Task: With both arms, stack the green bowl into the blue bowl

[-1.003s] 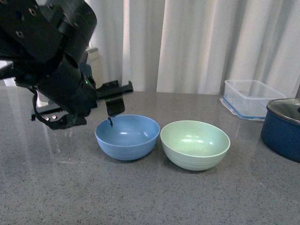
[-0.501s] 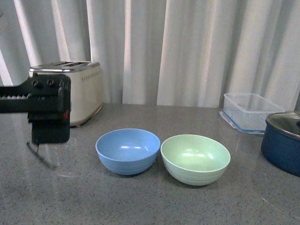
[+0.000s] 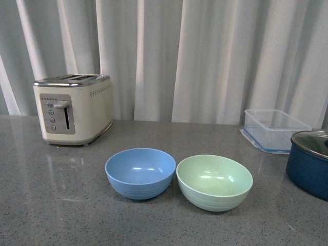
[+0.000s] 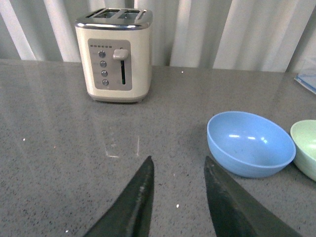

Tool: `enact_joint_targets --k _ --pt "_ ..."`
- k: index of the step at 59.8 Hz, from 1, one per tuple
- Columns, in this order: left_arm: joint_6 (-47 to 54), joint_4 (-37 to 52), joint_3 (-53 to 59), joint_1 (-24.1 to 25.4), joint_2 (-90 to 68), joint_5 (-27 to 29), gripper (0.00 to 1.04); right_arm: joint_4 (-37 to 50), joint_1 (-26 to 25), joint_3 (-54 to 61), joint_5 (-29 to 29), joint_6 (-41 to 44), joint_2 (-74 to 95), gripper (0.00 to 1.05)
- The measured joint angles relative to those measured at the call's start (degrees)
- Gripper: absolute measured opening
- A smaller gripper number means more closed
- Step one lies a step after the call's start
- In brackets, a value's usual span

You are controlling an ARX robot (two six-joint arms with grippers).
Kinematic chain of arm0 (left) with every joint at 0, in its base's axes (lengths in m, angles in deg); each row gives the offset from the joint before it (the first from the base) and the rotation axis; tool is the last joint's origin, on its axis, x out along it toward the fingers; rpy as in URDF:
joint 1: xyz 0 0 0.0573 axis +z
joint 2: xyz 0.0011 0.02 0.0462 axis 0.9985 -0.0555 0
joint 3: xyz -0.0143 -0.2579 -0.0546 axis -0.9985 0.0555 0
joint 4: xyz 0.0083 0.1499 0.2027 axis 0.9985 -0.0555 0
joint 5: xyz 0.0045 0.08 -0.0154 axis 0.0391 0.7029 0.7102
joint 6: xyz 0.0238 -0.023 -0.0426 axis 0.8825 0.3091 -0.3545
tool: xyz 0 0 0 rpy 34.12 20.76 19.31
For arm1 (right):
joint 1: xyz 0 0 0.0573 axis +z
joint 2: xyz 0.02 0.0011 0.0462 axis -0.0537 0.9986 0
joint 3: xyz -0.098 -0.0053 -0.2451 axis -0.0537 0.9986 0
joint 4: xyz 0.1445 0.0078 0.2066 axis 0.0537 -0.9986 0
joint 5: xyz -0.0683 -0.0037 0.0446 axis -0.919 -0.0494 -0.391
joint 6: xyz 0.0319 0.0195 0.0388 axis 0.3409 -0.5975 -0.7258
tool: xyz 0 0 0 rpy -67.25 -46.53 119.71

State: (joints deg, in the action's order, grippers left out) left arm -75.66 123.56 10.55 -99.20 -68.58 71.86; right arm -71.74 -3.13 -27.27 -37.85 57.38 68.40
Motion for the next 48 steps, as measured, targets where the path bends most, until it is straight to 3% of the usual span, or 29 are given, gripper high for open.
enact_joint_targets --k 11,25,27,30,48 --pt "0.3 -0.2 5.7 3.2 5.9 -3.4 0.04 0.0 0.0 0.0 0.0 0.0 0.0 0.95" --pt "0.6 -4.1 11.2 7.0 15.3 -7.1 0.04 0.0 0.0 0.0 0.0 0.0 0.0 0.95" --pt "0.7 -5.3 12.0 9.6 17.1 -11.0 0.04 0.0 0.0 0.0 0.0 0.0 0.0 0.95" --pt "0.7 -6.9 12.9 11.8 19.7 -11.6 0.04 0.0 0.0 0.0 0.0 0.0 0.0 0.95" --pt "0.7 -10.6 16.0 12.2 28.0 -12.0 0.04 0.0 0.0 0.0 0.0 0.0 0.0 0.95"
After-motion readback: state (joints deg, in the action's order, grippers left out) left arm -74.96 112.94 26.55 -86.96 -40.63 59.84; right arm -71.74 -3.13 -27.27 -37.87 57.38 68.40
